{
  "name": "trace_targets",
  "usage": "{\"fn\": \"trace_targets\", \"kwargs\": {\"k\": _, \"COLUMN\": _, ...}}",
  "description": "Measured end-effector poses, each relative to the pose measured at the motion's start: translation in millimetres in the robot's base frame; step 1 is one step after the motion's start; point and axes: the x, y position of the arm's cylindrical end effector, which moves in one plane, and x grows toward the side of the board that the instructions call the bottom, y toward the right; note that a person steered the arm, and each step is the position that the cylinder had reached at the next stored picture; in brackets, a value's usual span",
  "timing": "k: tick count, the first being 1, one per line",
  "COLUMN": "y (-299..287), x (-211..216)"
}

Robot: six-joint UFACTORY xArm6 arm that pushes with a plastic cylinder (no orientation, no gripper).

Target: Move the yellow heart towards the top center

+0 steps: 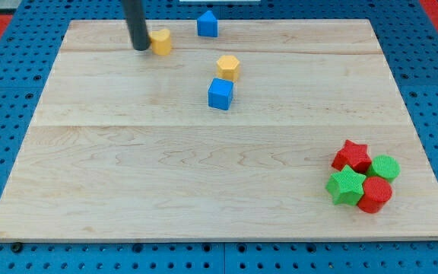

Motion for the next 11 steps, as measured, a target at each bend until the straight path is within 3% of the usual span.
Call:
{"fn": "trace_targets", "kwargs": {"k": 3, "y": 36.0, "x": 38.7}}
{"fn": "trace_targets", "kwargs": {"k": 5, "y": 68.6, "x": -9.5}}
{"fn": "trace_targets", "kwargs": {"k": 6, "y": 68.6, "x": -14.5}}
{"fn": "trace_targets", "kwargs": {"k": 7, "y": 52.6, "x": 16.2}}
{"fn": "trace_targets", "kwargs": {"k": 8, "y": 17.9, "x": 12.4}}
{"fn": "trace_targets", "kwargs": {"k": 10, "y": 31.7, "x": -36.0}}
{"fn": "trace_targets", "kwargs": {"k": 11, "y": 31.9, "x": -37.8}}
